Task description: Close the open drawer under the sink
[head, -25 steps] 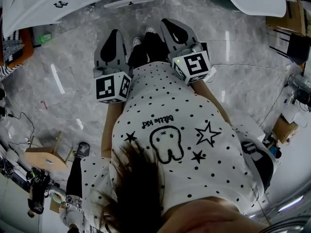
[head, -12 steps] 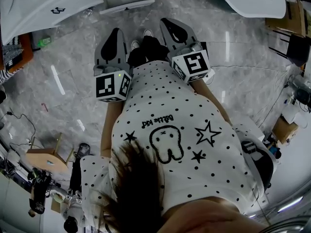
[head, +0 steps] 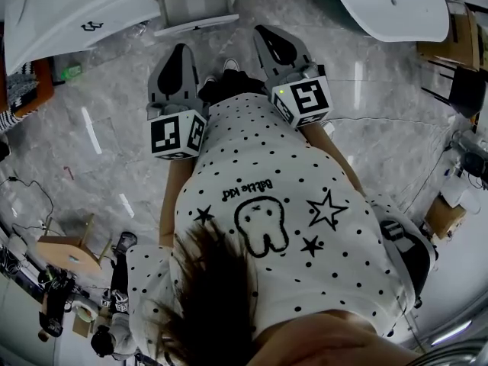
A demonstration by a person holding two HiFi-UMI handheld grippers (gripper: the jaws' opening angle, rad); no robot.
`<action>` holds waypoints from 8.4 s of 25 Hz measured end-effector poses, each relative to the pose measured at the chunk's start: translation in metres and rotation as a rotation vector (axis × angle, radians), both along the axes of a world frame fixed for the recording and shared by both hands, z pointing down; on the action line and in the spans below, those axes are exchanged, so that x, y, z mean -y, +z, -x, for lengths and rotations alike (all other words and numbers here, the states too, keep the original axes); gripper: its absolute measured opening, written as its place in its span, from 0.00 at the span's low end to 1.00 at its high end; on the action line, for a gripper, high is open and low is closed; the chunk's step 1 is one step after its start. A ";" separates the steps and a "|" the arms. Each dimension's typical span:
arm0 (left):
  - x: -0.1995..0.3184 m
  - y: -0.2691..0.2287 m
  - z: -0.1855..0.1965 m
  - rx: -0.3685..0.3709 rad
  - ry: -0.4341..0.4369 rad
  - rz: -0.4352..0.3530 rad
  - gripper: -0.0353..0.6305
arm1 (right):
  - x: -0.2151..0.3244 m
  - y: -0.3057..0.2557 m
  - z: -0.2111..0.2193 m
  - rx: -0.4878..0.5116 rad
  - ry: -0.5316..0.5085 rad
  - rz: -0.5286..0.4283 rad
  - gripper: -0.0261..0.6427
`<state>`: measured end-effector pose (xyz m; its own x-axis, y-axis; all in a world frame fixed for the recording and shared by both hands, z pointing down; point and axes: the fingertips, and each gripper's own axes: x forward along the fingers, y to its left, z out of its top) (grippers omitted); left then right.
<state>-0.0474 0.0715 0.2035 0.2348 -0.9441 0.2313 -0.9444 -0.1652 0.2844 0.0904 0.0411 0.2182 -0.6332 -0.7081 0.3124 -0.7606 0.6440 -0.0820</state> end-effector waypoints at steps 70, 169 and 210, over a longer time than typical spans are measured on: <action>0.097 0.014 0.067 -0.009 0.019 0.098 0.07 | 0.098 0.005 0.040 -0.051 0.040 0.030 0.06; 0.099 0.469 0.007 0.065 0.085 0.756 0.26 | 0.061 0.177 0.046 -0.026 0.206 0.349 0.06; 0.136 0.465 0.022 0.064 0.066 0.685 0.26 | 0.061 0.186 0.052 -0.034 0.207 0.369 0.06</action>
